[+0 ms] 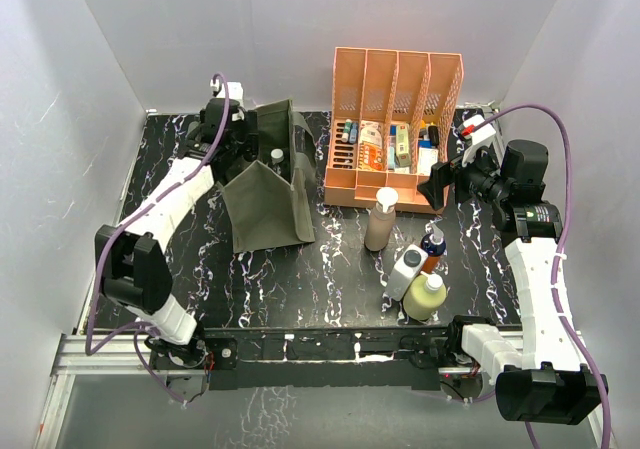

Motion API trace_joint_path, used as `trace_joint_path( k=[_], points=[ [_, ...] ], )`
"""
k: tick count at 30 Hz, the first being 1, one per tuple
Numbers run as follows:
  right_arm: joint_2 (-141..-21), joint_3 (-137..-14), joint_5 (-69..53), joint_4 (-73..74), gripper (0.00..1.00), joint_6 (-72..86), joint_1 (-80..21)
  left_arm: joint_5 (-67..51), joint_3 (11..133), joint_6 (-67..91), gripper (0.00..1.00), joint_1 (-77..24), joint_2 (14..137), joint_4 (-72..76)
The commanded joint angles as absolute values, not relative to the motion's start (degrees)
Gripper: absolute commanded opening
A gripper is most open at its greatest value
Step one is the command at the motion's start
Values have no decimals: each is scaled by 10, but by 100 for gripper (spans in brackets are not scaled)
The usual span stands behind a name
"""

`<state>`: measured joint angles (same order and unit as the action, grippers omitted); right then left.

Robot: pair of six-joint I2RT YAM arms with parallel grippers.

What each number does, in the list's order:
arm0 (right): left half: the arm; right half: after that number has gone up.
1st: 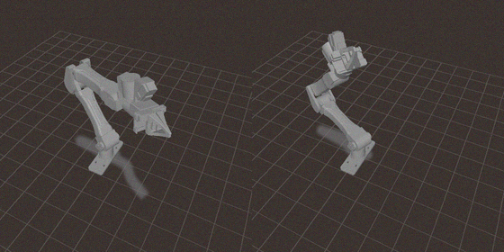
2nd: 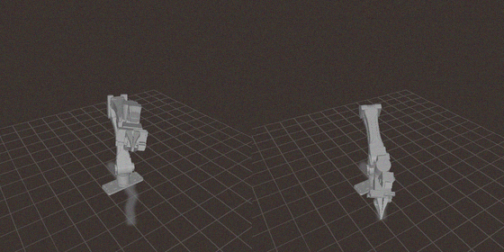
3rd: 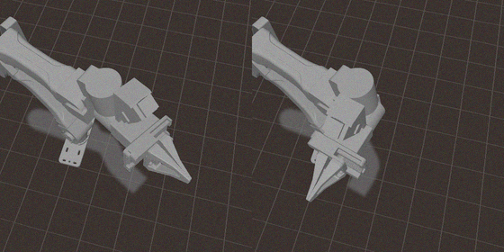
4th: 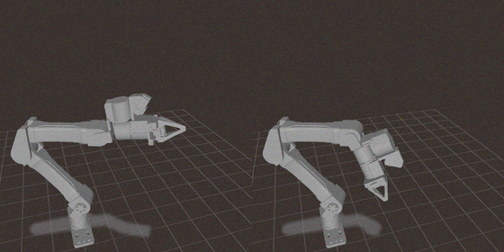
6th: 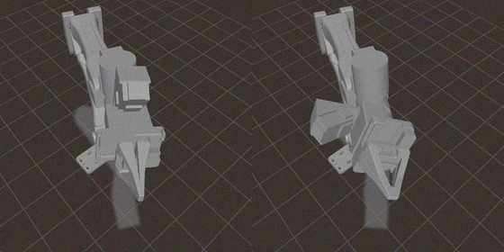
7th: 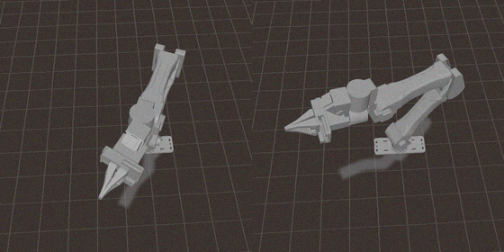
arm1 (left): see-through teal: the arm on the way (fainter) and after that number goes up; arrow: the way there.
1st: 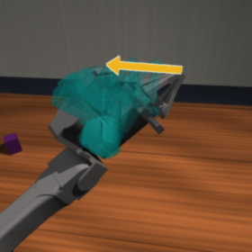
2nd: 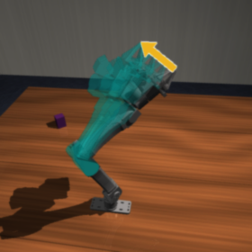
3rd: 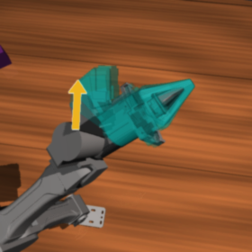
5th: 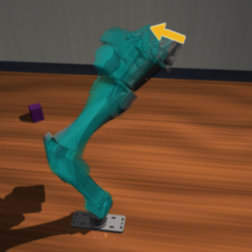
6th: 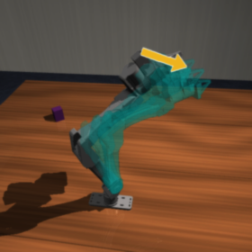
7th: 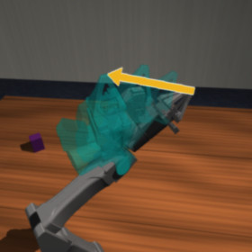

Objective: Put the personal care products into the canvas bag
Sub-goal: Place the care product in the canvas bag.

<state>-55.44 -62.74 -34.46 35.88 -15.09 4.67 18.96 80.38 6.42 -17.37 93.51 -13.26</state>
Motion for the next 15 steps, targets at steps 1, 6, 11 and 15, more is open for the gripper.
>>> trace_joint_path(
  k=[1,6,11,15],
  points=[
    [-546,-627,-347,339,99,-156,50,172,795,39,74,-170,866,-104],
    [-549,-631,-349,340,99,-156,50,142,789,18,77,-170,844,-101],
    [-552,-632,-347,340,99,-157,50,119,789,-8,80,-170,830,-96],
    [-553,-630,-343,340,99,-161,50,84,798,-32,80,-170,814,-101]
  ],
)
